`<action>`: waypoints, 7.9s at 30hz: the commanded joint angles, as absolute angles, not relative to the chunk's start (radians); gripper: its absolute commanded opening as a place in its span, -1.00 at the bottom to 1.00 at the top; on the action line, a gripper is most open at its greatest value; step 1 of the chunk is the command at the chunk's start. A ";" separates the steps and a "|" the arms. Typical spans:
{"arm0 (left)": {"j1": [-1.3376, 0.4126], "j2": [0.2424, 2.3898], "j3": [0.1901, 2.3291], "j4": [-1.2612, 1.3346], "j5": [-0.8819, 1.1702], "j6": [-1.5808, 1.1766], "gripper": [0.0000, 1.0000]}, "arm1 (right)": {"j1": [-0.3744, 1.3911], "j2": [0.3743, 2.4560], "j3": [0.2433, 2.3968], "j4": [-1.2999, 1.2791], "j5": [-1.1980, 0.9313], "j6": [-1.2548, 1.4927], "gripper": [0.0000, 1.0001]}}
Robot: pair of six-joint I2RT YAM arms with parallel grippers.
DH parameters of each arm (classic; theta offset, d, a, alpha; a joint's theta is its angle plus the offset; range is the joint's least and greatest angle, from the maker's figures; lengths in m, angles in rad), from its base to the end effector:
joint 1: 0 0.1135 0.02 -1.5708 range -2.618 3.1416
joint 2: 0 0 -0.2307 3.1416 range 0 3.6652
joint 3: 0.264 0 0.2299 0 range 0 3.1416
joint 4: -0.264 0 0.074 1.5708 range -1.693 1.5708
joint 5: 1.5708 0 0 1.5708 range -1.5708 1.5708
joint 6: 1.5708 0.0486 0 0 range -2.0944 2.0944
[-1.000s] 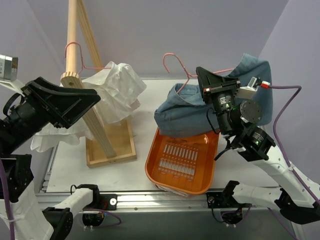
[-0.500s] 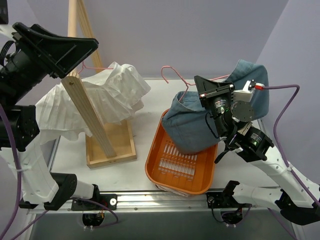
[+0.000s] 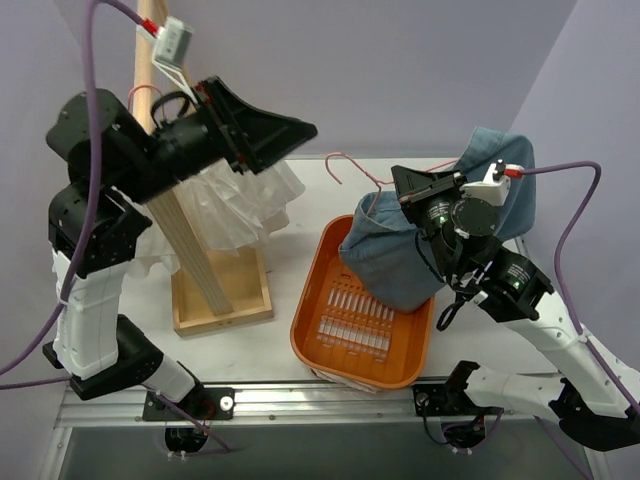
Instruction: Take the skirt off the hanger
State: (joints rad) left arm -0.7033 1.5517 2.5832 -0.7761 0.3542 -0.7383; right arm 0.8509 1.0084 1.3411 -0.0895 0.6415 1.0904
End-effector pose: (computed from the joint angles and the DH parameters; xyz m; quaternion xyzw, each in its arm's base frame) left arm 0.1369 -0.1382 0.5956 0.1289 0.6041 -0.5951 0.5142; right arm 0.1516 0.1288 0.4650 0.3164 0.5508 0.5072 0.5825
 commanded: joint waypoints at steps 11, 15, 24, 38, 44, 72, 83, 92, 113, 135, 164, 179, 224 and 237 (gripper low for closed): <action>-1.287 1.454 2.369 -0.890 -0.437 -0.219 0.39 | 0.833 0.986 1.473 -0.276 0.433 1.068 -1.00; -1.292 1.402 2.277 -0.873 -0.460 -0.210 0.40 | 0.833 0.954 1.437 -0.282 0.378 1.072 -1.00; -1.292 1.316 2.192 -0.914 -0.456 -0.179 0.43 | 0.833 0.917 1.457 -0.293 0.230 1.029 -1.00; -1.292 1.330 2.177 -0.942 -0.230 -0.216 0.57 | 0.834 0.951 1.462 -0.183 0.055 1.015 -1.00; -1.290 1.333 2.172 -0.979 -0.235 -0.229 0.60 | 0.834 0.945 1.450 -0.135 0.023 1.034 -1.00; -1.292 1.273 2.114 -0.994 -0.459 -0.304 -0.95 | 0.834 0.703 1.192 -0.160 0.124 0.871 1.00; -1.292 1.310 2.109 -1.043 -0.448 -0.325 -0.95 | 0.834 1.072 1.778 -0.604 0.251 0.589 0.49; -1.292 1.331 2.111 -1.063 -0.408 -0.337 -0.95 | 0.834 1.224 1.881 -0.624 0.275 0.523 0.22; -1.292 1.276 2.059 -1.065 -0.338 -0.341 -0.95 | 0.828 1.335 1.908 -0.658 0.508 0.474 -0.42; -1.312 1.158 1.835 -1.155 -0.180 -0.337 -0.95 | 0.635 1.430 2.065 -0.716 0.568 0.417 -1.00; -1.312 1.051 1.812 -0.571 -0.440 -0.331 -0.95 | 0.773 0.960 1.563 -0.382 -0.112 0.638 -1.00; -1.312 1.025 1.847 -0.627 -0.459 -0.325 -0.95 | 0.778 0.919 1.551 -0.423 -0.169 0.612 -1.00; -1.312 1.124 1.873 -1.042 -0.107 -0.469 -0.95 | 0.765 0.801 1.503 -0.902 0.337 0.695 0.94; -1.310 1.137 1.847 -1.074 -0.091 -0.502 -0.95 | 0.773 0.902 1.598 -0.668 0.203 0.870 0.75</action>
State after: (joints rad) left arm -1.3075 1.1320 1.8294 -1.0977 -0.1162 -0.4973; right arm 0.7723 0.8433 1.5784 -0.7658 0.2420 0.8097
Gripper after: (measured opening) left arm 0.063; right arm 0.878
